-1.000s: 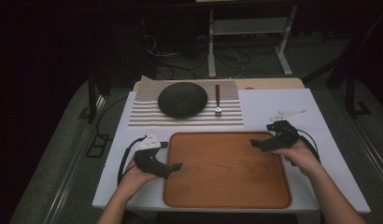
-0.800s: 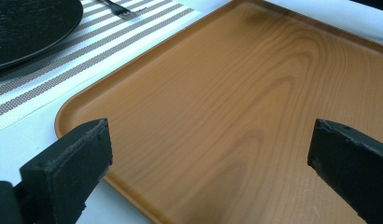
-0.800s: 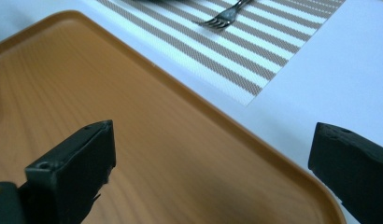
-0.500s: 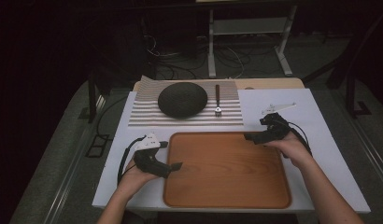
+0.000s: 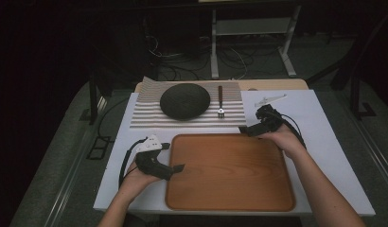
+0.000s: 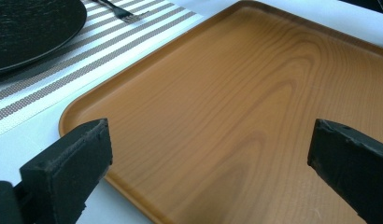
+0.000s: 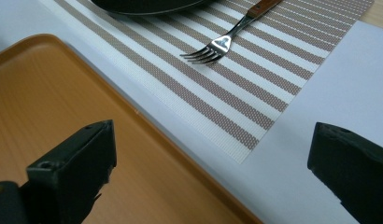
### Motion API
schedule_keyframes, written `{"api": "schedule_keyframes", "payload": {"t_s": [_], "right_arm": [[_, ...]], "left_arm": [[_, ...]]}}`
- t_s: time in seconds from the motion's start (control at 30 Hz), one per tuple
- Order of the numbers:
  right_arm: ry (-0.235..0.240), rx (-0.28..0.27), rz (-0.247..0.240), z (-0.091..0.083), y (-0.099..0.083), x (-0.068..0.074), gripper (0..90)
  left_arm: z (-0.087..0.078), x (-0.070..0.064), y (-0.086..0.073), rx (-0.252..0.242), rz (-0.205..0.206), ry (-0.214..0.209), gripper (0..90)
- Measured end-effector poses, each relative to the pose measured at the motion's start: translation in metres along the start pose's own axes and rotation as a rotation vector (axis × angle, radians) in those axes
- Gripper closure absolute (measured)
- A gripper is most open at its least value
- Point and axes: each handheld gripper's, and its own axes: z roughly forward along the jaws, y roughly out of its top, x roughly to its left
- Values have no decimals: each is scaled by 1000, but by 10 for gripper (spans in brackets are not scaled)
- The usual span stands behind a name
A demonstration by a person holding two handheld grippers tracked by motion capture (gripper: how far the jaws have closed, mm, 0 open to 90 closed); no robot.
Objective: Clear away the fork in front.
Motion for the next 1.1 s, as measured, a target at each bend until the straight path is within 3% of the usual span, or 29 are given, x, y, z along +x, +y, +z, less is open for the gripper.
{"api": "schedule_keyframes", "payload": {"t_s": [0.3,0.4,0.63,0.77,1.1], "right_arm": [[-16,29,-5,17,21,-2,11],[-17,28,23,23,29,-5,12],[-37,48,31,40,48,-9,16],[-38,47,45,48,58,-13,108],[-59,101,49,73,77,-15,165]], "left_arm": [[1,-1,0,5,6,9,0],[0,0,-1,5,6,16,0],[0,1,0,-3,3,15,0],[-1,1,0,-4,1,16,0],[-1,1,-1,-8,-1,12,0]]}}
